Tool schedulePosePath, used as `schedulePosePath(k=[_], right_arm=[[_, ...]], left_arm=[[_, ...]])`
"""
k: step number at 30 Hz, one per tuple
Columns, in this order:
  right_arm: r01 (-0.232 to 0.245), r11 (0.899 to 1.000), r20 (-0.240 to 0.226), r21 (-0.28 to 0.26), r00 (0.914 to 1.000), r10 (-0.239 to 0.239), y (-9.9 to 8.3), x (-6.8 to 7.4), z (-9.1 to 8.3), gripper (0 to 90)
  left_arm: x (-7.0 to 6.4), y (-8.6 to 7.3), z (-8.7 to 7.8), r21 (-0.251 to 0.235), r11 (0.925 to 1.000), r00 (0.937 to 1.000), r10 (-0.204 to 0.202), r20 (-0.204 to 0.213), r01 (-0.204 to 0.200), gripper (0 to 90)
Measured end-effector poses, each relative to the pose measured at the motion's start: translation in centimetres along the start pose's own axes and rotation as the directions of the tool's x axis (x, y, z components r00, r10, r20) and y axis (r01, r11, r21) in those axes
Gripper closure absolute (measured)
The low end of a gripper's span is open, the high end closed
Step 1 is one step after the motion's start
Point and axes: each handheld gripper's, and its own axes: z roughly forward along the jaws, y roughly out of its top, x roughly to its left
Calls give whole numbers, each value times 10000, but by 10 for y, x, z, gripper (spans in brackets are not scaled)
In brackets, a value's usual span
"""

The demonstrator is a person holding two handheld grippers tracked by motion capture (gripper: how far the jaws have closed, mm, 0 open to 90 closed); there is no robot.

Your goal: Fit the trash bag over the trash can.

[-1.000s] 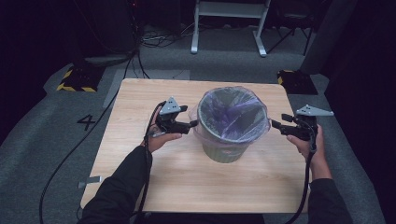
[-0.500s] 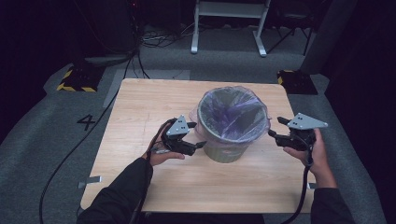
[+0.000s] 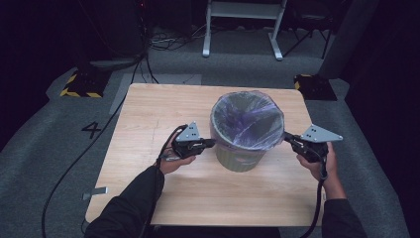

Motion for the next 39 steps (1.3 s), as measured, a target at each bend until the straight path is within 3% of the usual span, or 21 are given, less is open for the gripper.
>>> schedulePosePath(k=[3,7,12,17,20,24,28,32,34,36,39], right_arm=[[-141,9999,-262,30,9996,142,-7,2,0,900],[-725,9973,-787,-97,9943,716,-21,0,6,900],[-877,9961,-984,-10,9913,872,-30,4,9,900],[-1042,9941,-1133,308,9878,1070,-45,9,9,900],[-1435,9886,-1160,463,9822,1480,-48,7,13,900],[-1602,9797,-1131,1203,9783,1738,-53,5,26,900],[-1989,9647,-1138,1725,9688,2201,-60,1,38,900],[-2259,9572,-991,1812,9641,2463,-63,-3,42,900],[-2354,9544,-899,1834,9628,2548,-65,-4,44,900],[-2445,9525,-452,1814,9655,2564,-66,-5,44,900],[-2822,9465,-158,1565,9575,2880,-68,-8,42,893]], left_arm=[[-1,-1,0,98,9999,10000,36,15,-36,897],[-2,-4,3,288,9996,9999,67,143,-71,898],[-6,-8,6,511,9986,9997,131,224,-143,898],[-5,-17,8,814,9967,9998,35,219,-53,898],[-2,-19,10,857,9963,9999,-45,158,31,896],[1,-25,13,1090,9940,9999,-122,-32,125,849],[5,-32,14,1112,9925,9986,-481,-197,500,777],[4,-35,11,1019,9931,9973,-530,-509,580,660],[2,-35,8,1117,9917,9968,-573,-563,633,551],[0,-36,6,1123,9918,9965,-538,-639,607,470],[-6,-38,-2,1159,9901,9939,-695,-858,792,284]])
